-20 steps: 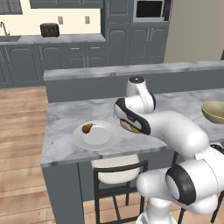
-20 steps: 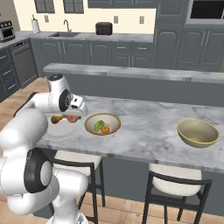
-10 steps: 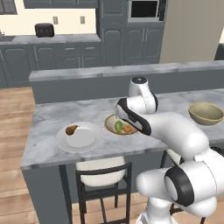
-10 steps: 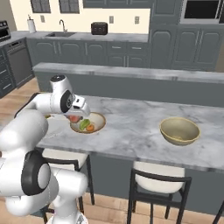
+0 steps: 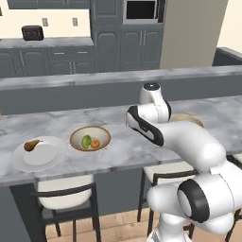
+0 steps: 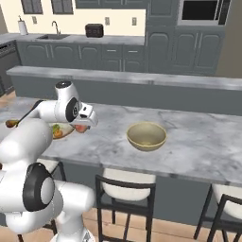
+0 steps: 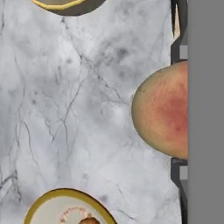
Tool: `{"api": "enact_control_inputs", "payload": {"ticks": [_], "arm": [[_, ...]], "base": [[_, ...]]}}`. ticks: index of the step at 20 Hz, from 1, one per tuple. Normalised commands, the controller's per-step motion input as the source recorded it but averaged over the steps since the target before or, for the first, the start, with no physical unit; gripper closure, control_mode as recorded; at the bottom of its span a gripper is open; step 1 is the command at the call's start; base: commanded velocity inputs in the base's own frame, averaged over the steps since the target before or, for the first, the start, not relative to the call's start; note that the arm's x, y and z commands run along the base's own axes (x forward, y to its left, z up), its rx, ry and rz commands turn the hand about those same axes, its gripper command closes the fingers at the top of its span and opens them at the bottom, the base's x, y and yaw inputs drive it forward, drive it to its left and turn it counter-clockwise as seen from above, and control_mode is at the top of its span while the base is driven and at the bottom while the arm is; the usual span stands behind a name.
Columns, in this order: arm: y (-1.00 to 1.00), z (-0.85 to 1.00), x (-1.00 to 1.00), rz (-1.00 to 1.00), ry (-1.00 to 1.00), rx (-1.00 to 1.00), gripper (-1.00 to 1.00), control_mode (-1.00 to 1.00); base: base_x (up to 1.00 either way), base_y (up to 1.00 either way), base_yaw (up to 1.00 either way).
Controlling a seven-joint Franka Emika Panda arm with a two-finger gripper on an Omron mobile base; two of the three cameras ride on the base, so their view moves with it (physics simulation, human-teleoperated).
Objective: Take the fruits from the plate on the dining counter and place two fruits in each bowl.
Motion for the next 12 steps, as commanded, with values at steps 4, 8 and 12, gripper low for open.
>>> {"api": "enact_control_inputs", "payload": {"ticks": [4,8,12], "arm": [[0.00,0.00,0.00,0.00,0.00,0.00,1.00,1.00],[0.00,0.00,0.00,0.00,0.00,0.00,1.00,1.00],[0.00,0.00,0.00,0.00,0.00,0.00,1.00,1.00]], "base": [[0.06,-0.57,-0.05],[0.41,-0.16,-0.11],[0.57,0.00,-0.08]]}}
